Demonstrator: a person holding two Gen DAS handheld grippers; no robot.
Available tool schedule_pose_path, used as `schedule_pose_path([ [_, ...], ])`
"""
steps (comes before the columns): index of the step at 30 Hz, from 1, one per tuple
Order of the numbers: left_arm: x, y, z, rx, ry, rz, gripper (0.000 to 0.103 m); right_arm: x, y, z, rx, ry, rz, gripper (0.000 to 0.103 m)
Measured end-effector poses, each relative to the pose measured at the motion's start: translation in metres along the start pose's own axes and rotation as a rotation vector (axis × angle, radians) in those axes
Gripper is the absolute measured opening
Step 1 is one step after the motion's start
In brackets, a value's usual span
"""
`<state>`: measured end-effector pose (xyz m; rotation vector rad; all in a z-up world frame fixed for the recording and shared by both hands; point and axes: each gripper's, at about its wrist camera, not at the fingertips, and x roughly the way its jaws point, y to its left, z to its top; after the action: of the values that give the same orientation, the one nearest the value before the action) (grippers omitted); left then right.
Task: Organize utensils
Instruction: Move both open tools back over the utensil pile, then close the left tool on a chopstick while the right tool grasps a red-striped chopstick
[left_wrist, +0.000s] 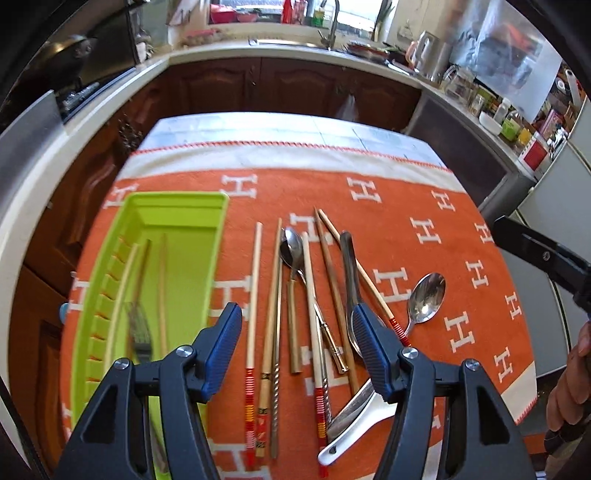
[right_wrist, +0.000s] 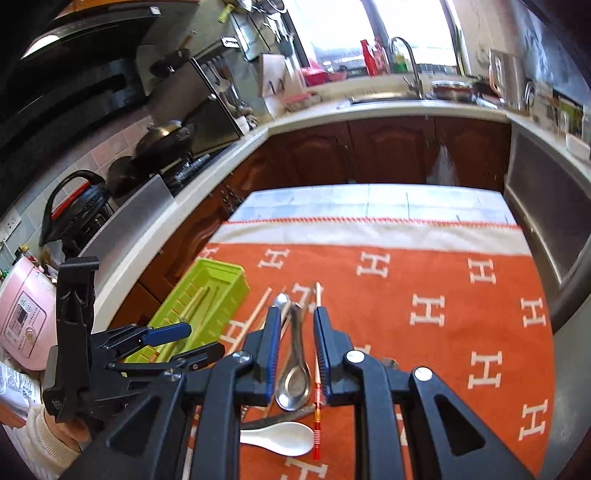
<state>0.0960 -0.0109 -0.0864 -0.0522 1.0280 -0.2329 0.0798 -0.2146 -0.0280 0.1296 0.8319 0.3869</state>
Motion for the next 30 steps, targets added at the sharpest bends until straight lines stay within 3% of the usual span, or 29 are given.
schedule_pose_path([
  [6,0.037,-0.005,-0.001,0.002,0.078,-0.019,0.039,0.034,-0.017,-0.015,0.030,0.103,0.004,0.018],
  [10,0.054,-0.003,-0.003,-0.016,0.125,-0.032,0.034,0.061,-0.023,-0.028,0.048,0.180,0.021,0.018],
  [13,0.063,0.000,-0.005,-0.029,0.153,-0.048,0.022,0.078,-0.026,-0.036,0.061,0.234,0.022,0.018],
  [20,0.067,-0.003,-0.008,-0.018,0.171,-0.069,0.009,0.113,-0.029,-0.052,0.077,0.345,0.031,0.018],
  [26,0.069,-0.014,-0.013,0.023,0.177,-0.068,0.009,0.121,-0.025,-0.053,0.036,0.348,-0.010,0.007],
  [30,0.073,-0.013,-0.015,0.009,0.190,-0.079,0.015,0.121,-0.021,-0.052,0.010,0.346,-0.028,0.006],
])
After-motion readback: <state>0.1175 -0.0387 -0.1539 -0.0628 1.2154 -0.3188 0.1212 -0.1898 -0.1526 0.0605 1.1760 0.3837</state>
